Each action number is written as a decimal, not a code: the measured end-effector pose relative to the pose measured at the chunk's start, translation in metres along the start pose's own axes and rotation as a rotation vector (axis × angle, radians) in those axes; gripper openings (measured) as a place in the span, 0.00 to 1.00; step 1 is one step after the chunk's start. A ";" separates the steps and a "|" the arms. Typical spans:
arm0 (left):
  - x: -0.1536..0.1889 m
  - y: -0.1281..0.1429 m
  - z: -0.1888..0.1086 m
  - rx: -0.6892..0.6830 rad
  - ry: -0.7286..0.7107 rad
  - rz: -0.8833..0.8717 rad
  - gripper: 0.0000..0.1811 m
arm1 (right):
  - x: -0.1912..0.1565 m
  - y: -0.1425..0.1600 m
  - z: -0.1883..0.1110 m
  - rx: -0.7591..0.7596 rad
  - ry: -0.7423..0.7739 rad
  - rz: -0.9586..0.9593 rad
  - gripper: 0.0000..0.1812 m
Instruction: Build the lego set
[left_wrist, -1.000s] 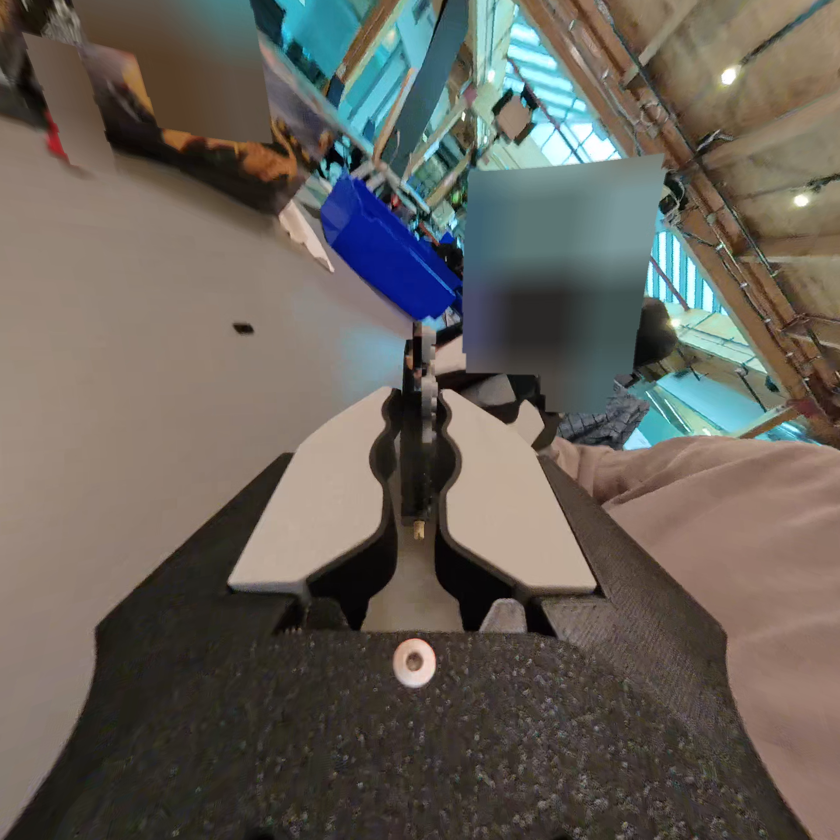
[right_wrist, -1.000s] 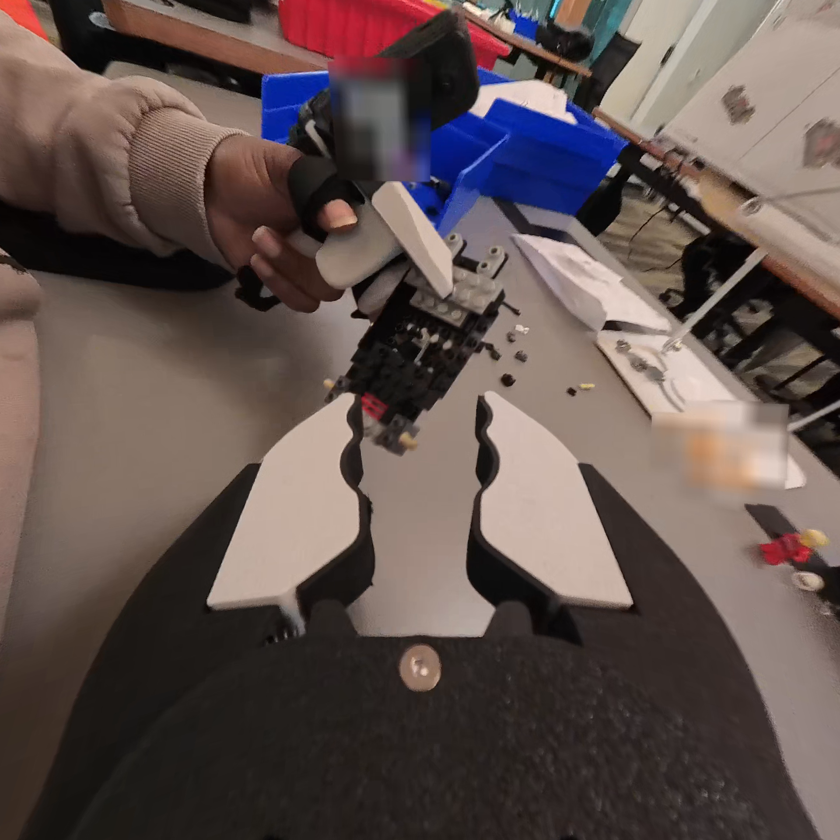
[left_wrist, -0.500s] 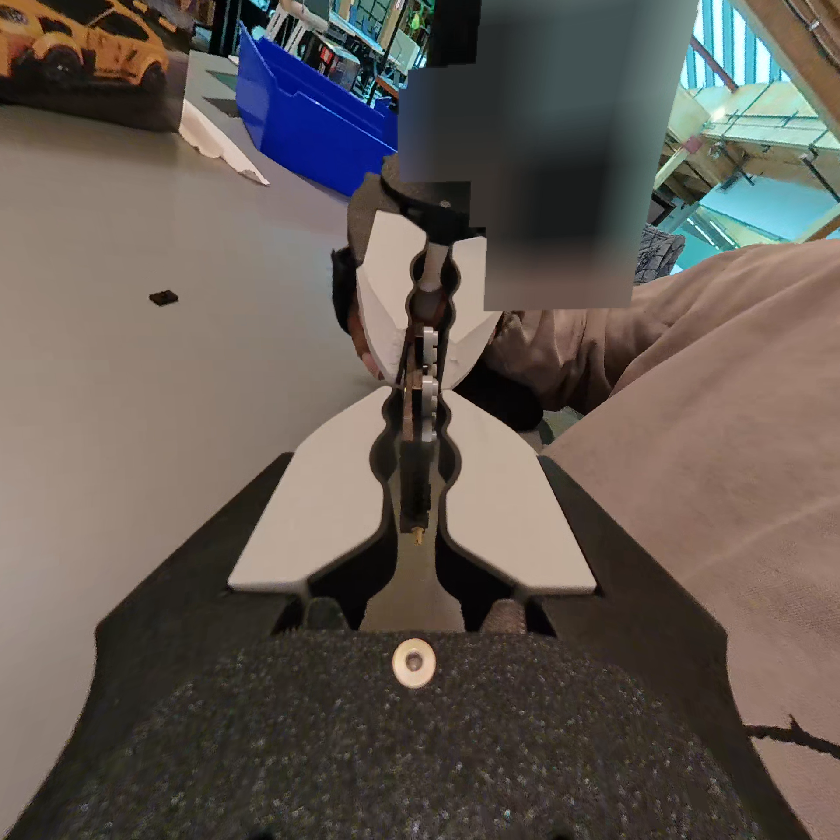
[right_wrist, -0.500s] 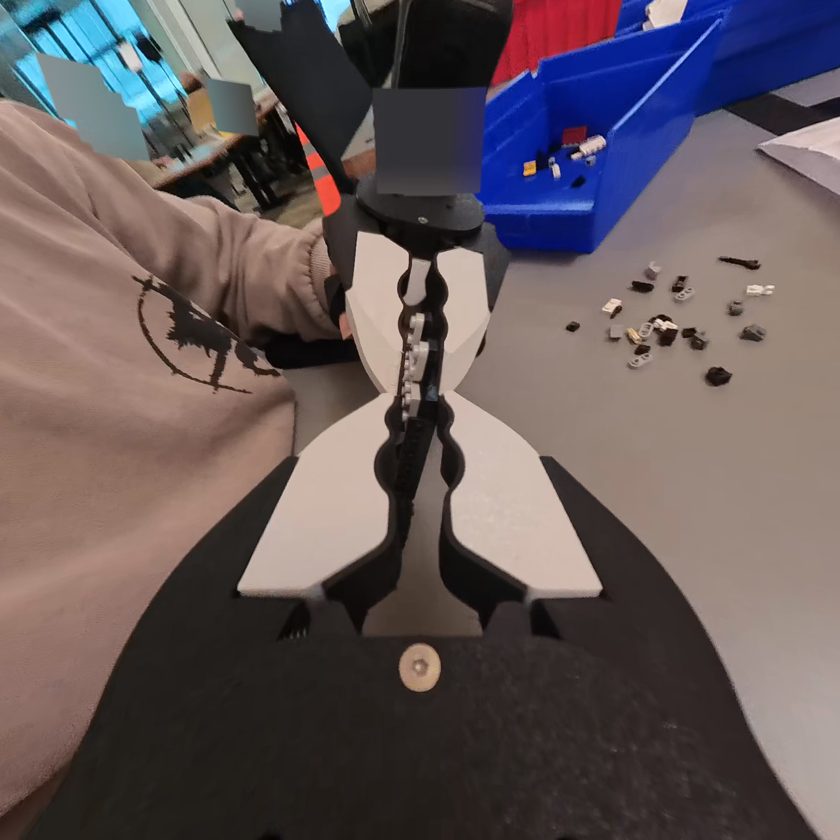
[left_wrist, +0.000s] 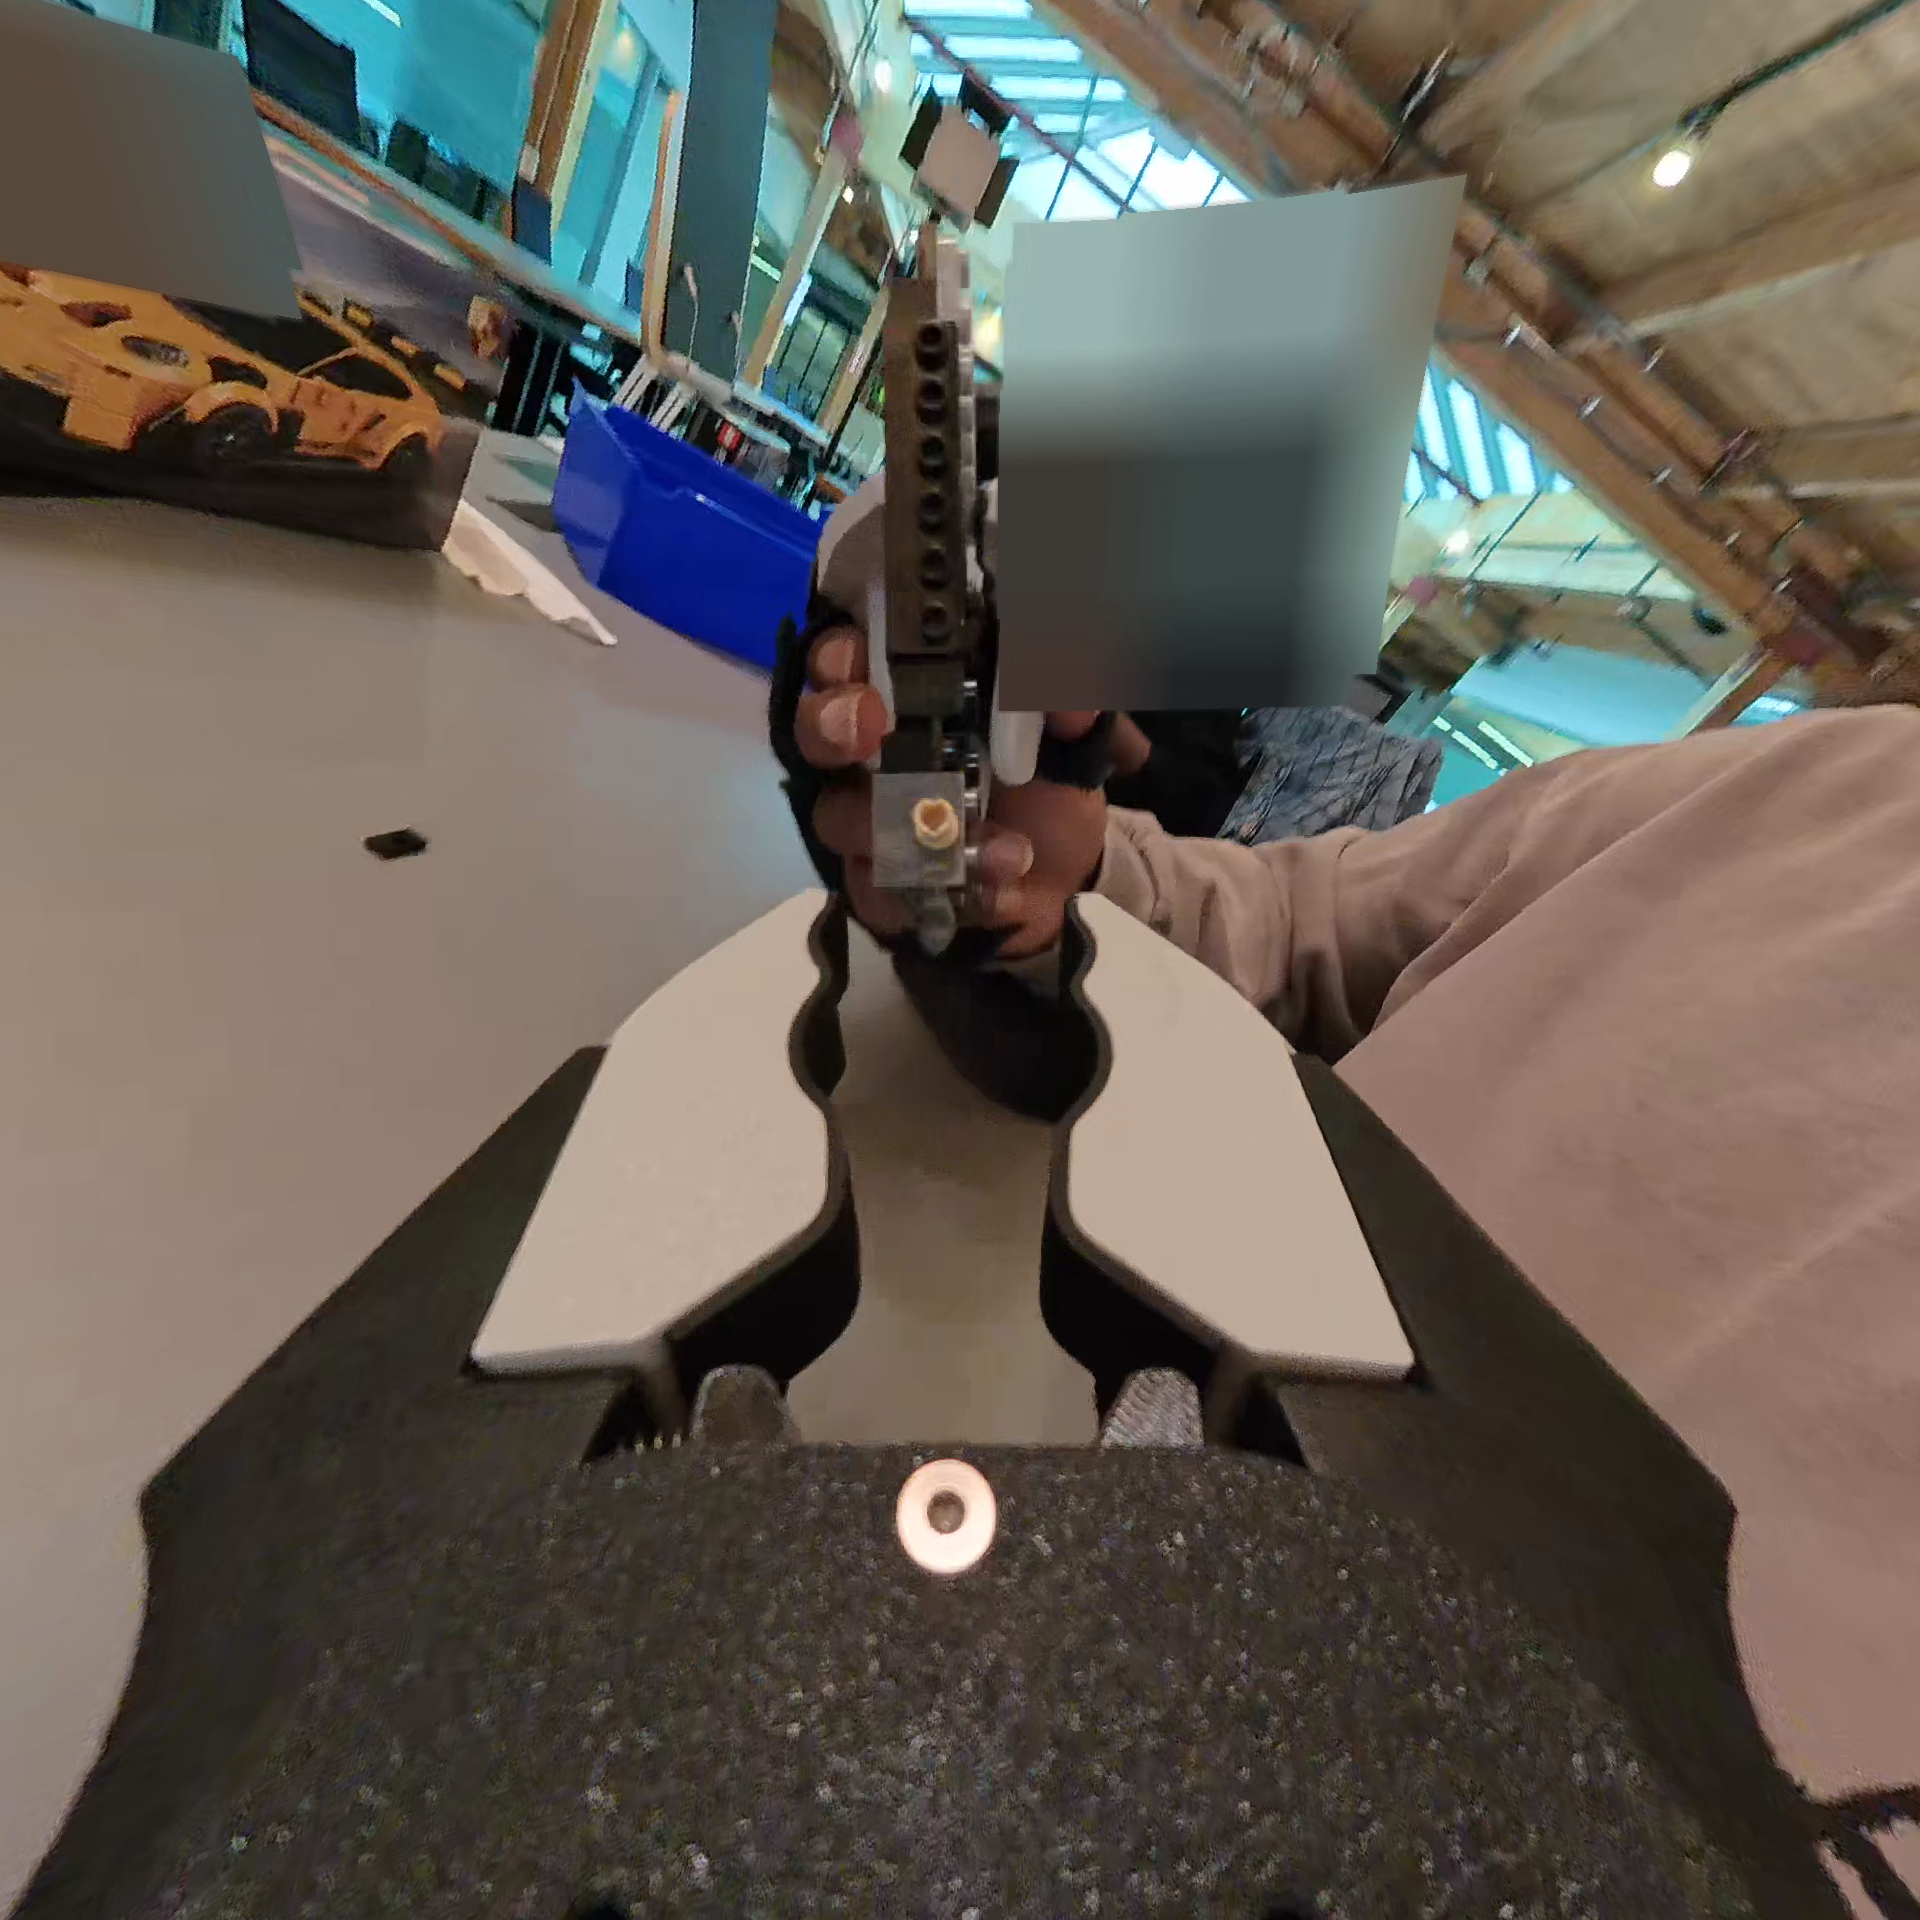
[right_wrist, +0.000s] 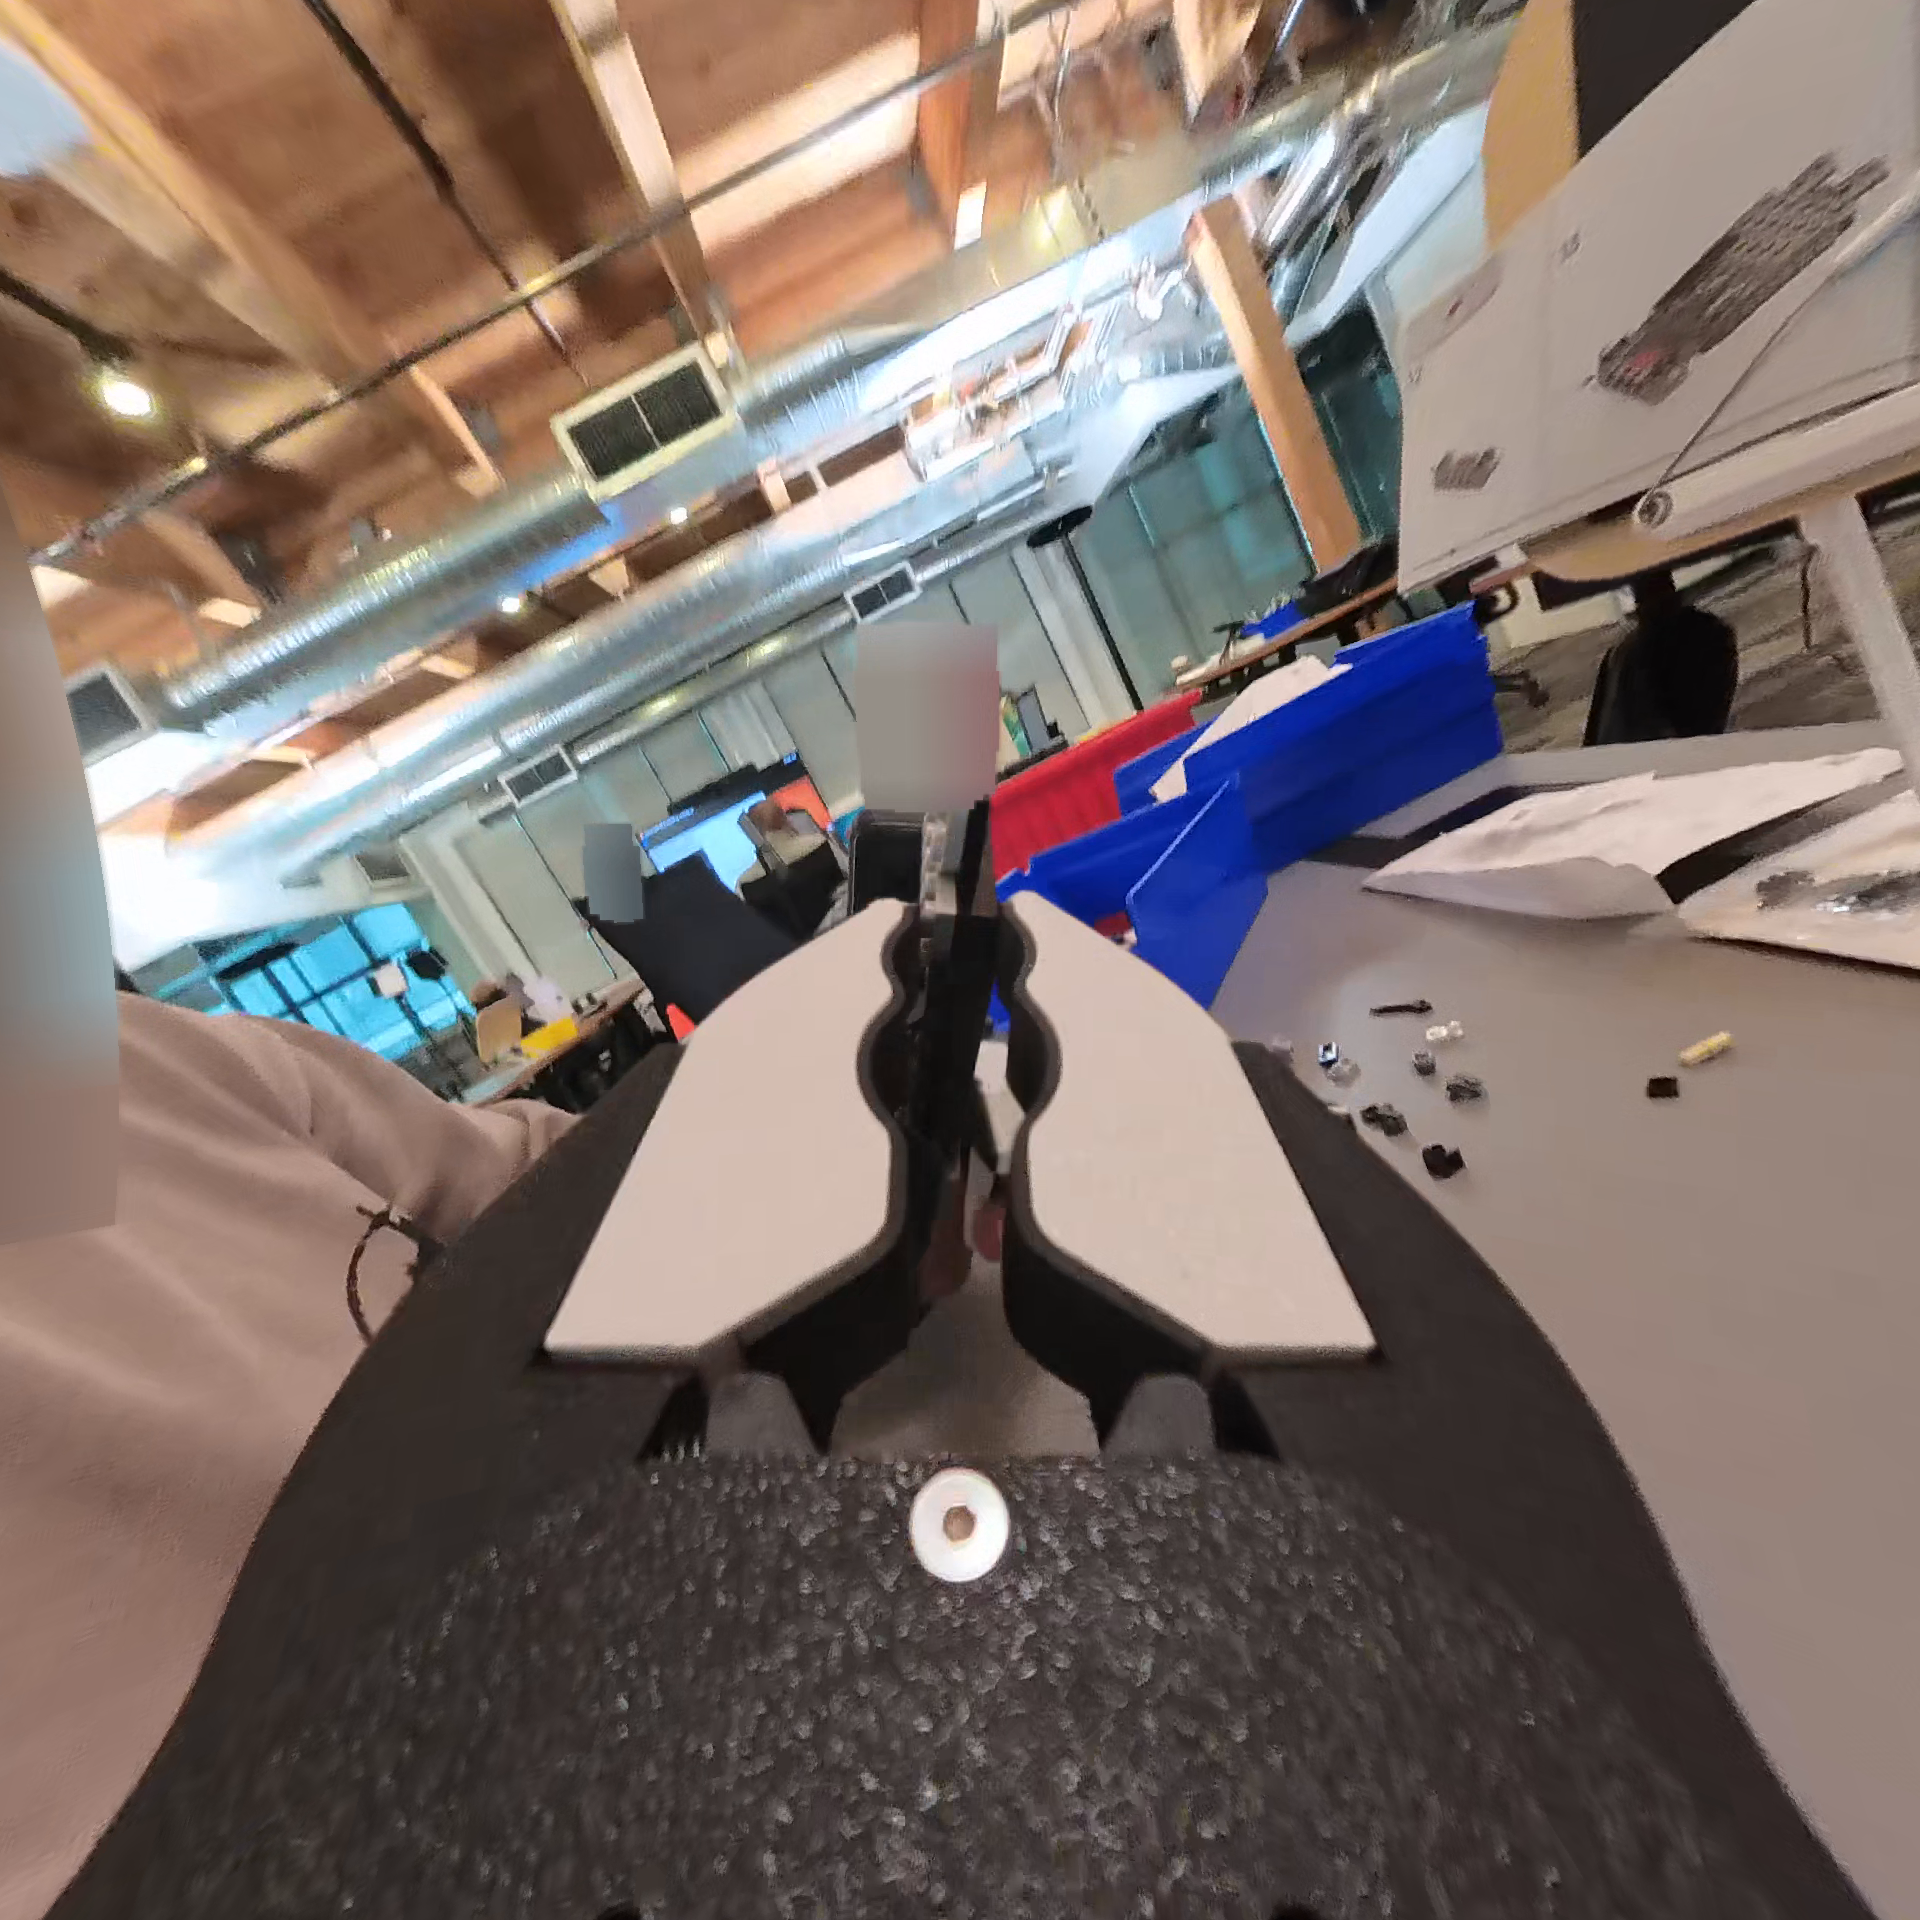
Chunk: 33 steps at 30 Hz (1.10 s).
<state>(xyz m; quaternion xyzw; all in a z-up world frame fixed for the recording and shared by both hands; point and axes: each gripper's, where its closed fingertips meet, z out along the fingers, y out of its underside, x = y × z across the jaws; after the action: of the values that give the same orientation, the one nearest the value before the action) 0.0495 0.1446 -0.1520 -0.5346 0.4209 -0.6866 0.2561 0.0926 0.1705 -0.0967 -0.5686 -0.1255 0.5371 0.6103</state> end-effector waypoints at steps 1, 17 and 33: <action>0.001 -0.003 0.003 0.018 0.000 -0.002 0.19 | -0.001 0.000 0.001 0.012 -0.003 0.002 0.07; -0.042 0.026 -0.025 -0.191 -0.147 -0.395 0.07 | 0.034 0.024 -0.027 -0.531 0.125 -0.673 0.26; -0.036 0.072 -0.013 -0.427 -0.080 -0.461 0.07 | 0.048 0.131 -0.032 -1.091 -0.119 -0.958 0.37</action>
<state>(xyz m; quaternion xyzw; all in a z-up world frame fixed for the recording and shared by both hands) 0.0403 0.1404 -0.2333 -0.6844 0.4128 -0.6009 -0.0082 0.0685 0.1617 -0.2378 -0.6444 -0.6435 0.1021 0.4004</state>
